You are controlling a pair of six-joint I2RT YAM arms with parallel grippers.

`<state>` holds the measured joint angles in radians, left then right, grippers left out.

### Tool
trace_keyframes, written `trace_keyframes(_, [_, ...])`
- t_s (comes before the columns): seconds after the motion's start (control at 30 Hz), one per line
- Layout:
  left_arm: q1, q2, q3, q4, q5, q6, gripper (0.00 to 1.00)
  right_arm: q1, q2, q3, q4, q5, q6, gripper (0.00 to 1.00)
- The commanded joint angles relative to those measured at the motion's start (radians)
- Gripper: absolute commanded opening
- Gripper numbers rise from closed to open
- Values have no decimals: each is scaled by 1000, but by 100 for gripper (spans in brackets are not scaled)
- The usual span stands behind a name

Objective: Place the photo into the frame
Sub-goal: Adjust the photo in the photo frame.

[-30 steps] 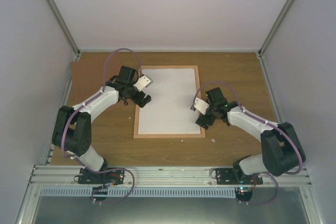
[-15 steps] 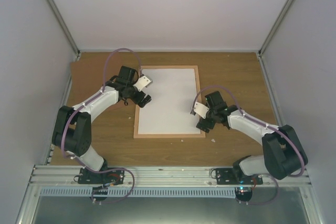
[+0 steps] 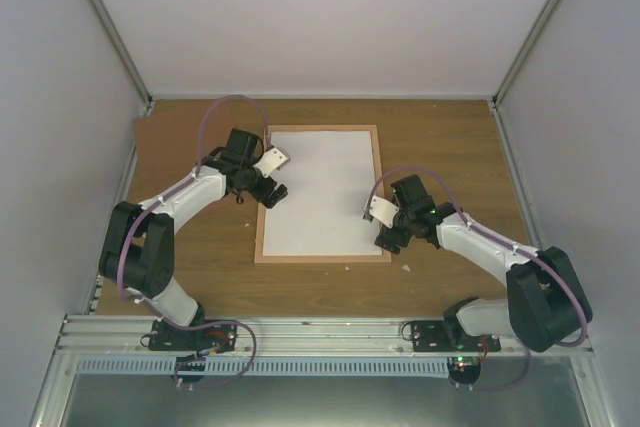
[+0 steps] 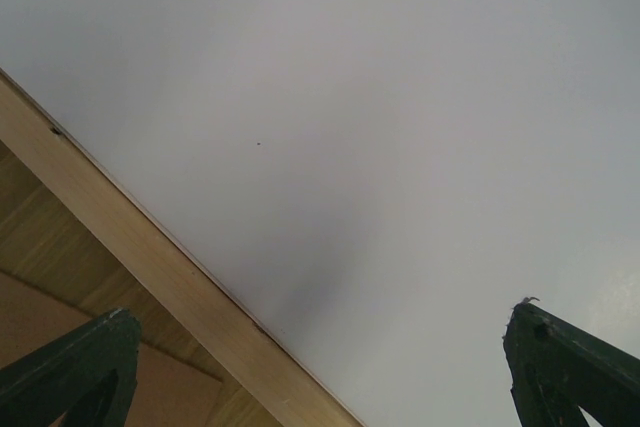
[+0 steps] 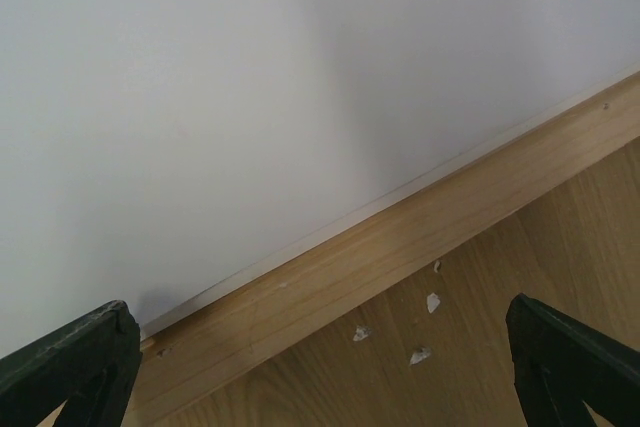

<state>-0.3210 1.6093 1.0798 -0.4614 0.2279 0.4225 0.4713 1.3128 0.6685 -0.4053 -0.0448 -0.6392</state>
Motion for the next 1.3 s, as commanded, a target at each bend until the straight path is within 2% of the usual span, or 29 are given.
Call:
trace_keyframes(0.0, [-7,-20,-16,20,11,9,99,9,-18,51,-22,9,23,100])
trace_keyframes(0.2, [44,-68,-3,26,46,-12,99,-12,-10,174,-49,-32,82,100])
trace_keyframes(0.33, [132,-94,12,32,85,-31,99,-40,14,280,-74,-97,128,100])
trace_keyframes(0.5, [251,-48,45,-4,147,-31,99,-49,69,407,-80,-179,185,100])
trace_keyframes(0.63, [269,-6,35,-33,130,25,99,-51,116,482,-83,-248,218,100])
trace_keyframes(0.73, [296,-22,-27,-57,136,164,98,-53,117,506,-102,-316,221,100])
trace_keyframes(0.87, [362,-74,-97,-155,186,455,98,-64,82,487,-120,-414,208,100])
trace_keyframes(0.97, [365,-80,-137,-201,180,608,98,-79,71,483,-124,-494,220,100])
trace_keyframes(1.1, [359,-36,-133,-234,196,684,96,-109,82,503,-144,-578,240,100])
trace_keyframes(1.27, [289,27,-150,-176,156,720,95,-155,76,510,-160,-642,254,100])
